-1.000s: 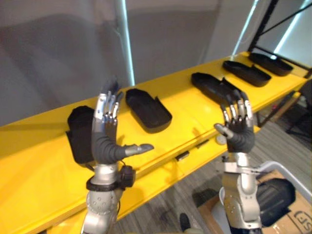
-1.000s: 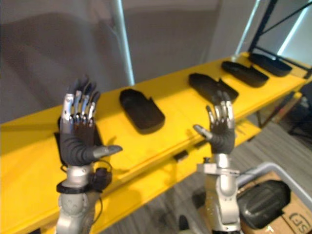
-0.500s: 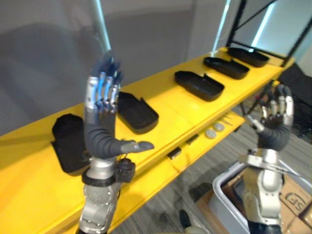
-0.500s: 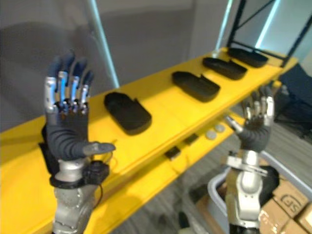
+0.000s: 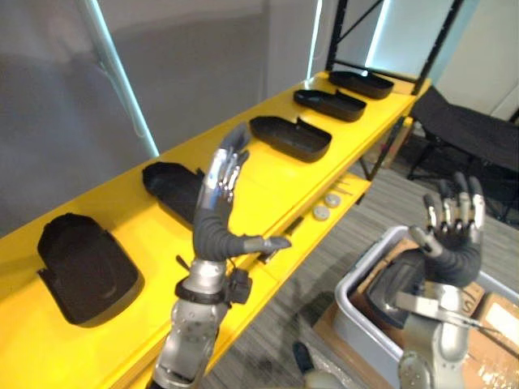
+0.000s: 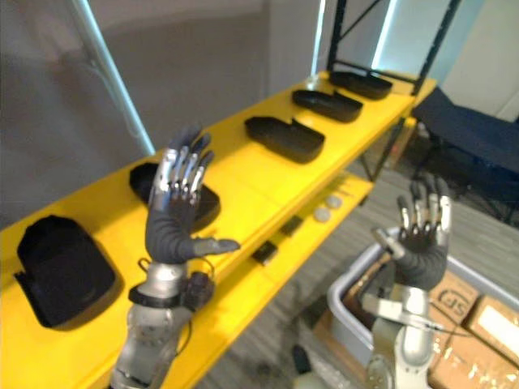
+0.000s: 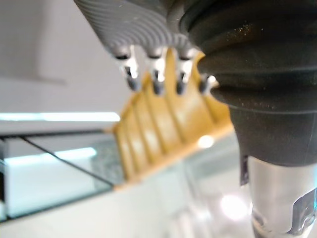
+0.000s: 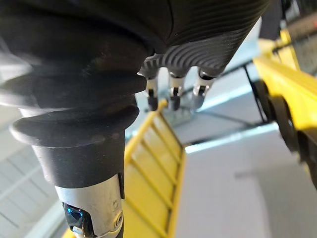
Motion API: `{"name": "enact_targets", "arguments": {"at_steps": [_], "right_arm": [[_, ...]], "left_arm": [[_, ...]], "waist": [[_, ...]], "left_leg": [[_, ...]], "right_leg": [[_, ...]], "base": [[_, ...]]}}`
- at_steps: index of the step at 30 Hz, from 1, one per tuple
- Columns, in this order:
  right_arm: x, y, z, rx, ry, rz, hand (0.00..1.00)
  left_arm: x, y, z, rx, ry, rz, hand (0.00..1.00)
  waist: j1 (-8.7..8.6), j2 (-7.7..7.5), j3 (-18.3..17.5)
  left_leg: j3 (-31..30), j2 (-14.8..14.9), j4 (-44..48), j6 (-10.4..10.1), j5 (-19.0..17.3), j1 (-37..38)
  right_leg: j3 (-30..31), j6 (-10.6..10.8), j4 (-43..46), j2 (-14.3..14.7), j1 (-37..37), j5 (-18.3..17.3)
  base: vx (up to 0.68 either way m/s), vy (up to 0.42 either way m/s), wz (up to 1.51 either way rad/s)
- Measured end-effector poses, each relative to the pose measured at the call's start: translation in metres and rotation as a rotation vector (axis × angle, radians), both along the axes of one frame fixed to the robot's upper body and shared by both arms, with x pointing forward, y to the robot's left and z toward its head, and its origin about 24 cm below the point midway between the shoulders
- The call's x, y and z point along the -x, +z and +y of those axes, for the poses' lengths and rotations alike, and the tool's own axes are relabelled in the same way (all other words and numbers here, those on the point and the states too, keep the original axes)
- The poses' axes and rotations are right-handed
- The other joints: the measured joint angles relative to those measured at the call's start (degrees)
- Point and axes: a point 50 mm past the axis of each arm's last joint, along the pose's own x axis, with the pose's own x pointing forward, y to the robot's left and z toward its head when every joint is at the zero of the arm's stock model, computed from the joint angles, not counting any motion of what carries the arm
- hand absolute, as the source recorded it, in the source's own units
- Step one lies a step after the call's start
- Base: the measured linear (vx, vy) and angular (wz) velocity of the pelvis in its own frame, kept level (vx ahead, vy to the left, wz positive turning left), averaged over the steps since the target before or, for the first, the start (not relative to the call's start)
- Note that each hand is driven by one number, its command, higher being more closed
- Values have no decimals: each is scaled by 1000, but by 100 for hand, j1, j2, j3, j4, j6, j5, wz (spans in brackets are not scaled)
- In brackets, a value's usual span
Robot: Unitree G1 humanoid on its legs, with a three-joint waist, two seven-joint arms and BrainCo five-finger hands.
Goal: Walk over and take plastic housings, then place them on the shelf
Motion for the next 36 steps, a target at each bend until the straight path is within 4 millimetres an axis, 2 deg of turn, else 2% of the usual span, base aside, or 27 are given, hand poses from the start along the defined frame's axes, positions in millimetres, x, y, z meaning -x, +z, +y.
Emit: {"name": "enact_targets", "arguments": {"at_steps": [3,4,7,9,11,12,13,14,15,17,18,19,20,21,22,23,24,25,26,28,29,30,31,33,34,36], "right_arm": [[-6,-2,-1,26,12,14,0],[-12,-4,-2,31,18,33,0],[-16,-21,-1,-19,2,125,0],[-9,-32,1,-75,-20,184,0],[4,-48,4,-144,-29,251,0],[14,-55,6,-162,-29,284,0],[23,-60,8,-171,-21,307,0],[25,-61,8,-162,-7,310,0],[25,-61,8,-155,3,309,0],[25,-58,11,-133,25,262,0],[24,-58,11,-132,26,252,0],[19,-58,14,-134,35,238,0],[11,-59,19,-139,61,236,0],[7,-60,23,-141,73,239,0],[0,-65,32,-135,94,270,0],[-9,-68,37,-112,120,299,0],[-11,-68,37,-104,126,310,0],[-14,-70,37,-87,134,324,0],[-16,-71,37,-74,147,337,0],[-19,-74,40,-69,167,363,0],[-19,-76,40,-68,173,374,0],[-18,-79,39,-60,181,397,0],[-19,-80,37,-50,185,410,0],[-17,-86,31,-43,170,450,0],[-16,-87,28,-40,160,459,0],[-17,-86,25,-40,140,458,0]], "left_arm": [[0,-6,14,20,70,21,0],[0,-5,18,25,89,2,0],[3,2,21,27,87,-67,0],[2,6,18,16,68,-91,0],[1,9,17,-1,51,-108,0],[2,9,18,-17,59,-109,0],[2,9,22,-26,84,-104,0],[1,9,26,-27,112,-94,0],[0,8,29,-25,129,-87,0],[-2,7,36,-39,175,-70,0],[-3,6,39,-45,188,-60,0],[-5,2,45,-58,222,-30,0],[-6,-5,52,-70,265,17,0],[-6,-10,56,-80,290,45,0],[-5,-20,66,-98,338,105,0],[-5,-35,73,-94,388,189,0],[-4,-43,75,-90,402,232,0],[1,-53,78,-84,431,287,0],[5,-58,84,-72,462,311,0],[11,-59,96,-44,524,318,0],[11,-59,98,-30,531,318,0],[11,-58,99,-15,532,305,0],[10,-57,97,-7,525,298,0],[11,-53,89,36,478,266,0],[12,-50,87,48,474,246,0],[13,-44,86,42,471,211,0]], "waist": [[73,44,113],[105,64,223],[156,7,380],[145,-40,429],[132,-116,477],[138,-207,538],[168,-229,579],[78,-231,639],[40,-207,651],[3,-172,625],[2,-176,617],[19,-202,589],[94,-216,573],[137,-230,552],[190,-390,450],[364,-210,406],[433,-97,365],[477,56,279],[473,126,251],[478,117,251],[469,109,249],[462,85,257],[451,115,287],[399,145,316],[392,104,341],[395,121,362]], "left_leg": [[-320,2,203,0,1,-163],[-491,-3,302,1,0,-167],[-780,-78,550,62,-41,-171],[-783,-87,635,116,-159,-155],[-586,-78,788,166,-266,-261],[-358,-66,865,210,-280,-276],[-37,-8,811,294,-202,-357],[141,92,747,320,-116,-357],[235,154,671,319,-36,-345],[427,349,157,245,366,-240],[432,379,41,224,463,-236],[470,412,-153,176,648,-266],[552,462,-217,91,765,-307],[569,480,-199,46,793,-351],[631,476,-115,-7,819,-418],[609,581,-166,-49,897,-443],[564,641,-263,-51,972,-430],[562,726,-515,-181,1135,-342],[721,845,-578,-258,1193,-275],[923,940,-444,-275,1202,-222],[969,977,-386,-277,1203,-230],[1010,1021,-334,-290,1211,-247],[998,1043,-342,-290,1211,-255],[965,1048,-450,-293,1307,-246],[892,1024,-523,-293,1316,-228],[731,958,-708,-295,1314,-165]], "right_leg": [[-269,104,209,-45,-40,-108],[-334,125,486,-34,-75,-241],[-349,158,1209,-33,-253,-525],[-298,218,1171,-24,-239,-424],[-180,223,909,-23,-240,-123],[-198,134,601,-43,-234,200],[-408,-249,279,-95,-237,280],[-854,-491,571,-169,-379,74],[-1093,-629,951,-207,-506,-56],[-1476,-550,2348,-503,-637,-687],[-1496,-525,2597,-602,-607,-873],[-1624,-505,3031,-864,-509,-1209],[-1752,-527,3294,-1123,-340,-1333],[-1827,-522,3339,-1256,-228,-1322],[-1948,-458,3165,-1456,28,-1006],[-2121,-366,2914,-1236,2,-961],[-2155,-362,2764,-1138,-11,-896],[-2188,-323,2339,-985,81,-866],[-2242,-269,1985,-880,207,-916],[-2265,-116,1553,-745,373,-989],[-2278,-1,1329,-698,467,-956],[-2338,203,702,-603,697,-855],[-2381,254,409,-545,796,-759],[-2244,171,2,-421,863,-525],[-2159,132,-170,-383,867,-444],[-2065,133,-253,-359,756,-421]], "base": [[20,-29,48],[6,-26,25],[-10,-25,18],[-71,32,-20],[-160,78,-64],[-241,55,-111],[-297,11,-114],[-248,-24,-91],[-199,-3,-67],[-106,9,-53],[-26,-98,-28],[-7,-133,-26],[9,-220,-30],[12,-255,-44],[-12,-329,-67],[-24,-274,-80],[-21,-234,-91],[11,-205,-73],[1,-238,-89],[-31,-175,-66],[-51,-198,-50],[-58,-199,-47],[-71,-194,-41],[-121,-99,-31],[-159,-86,-47],[-143,-49,-45]]}}
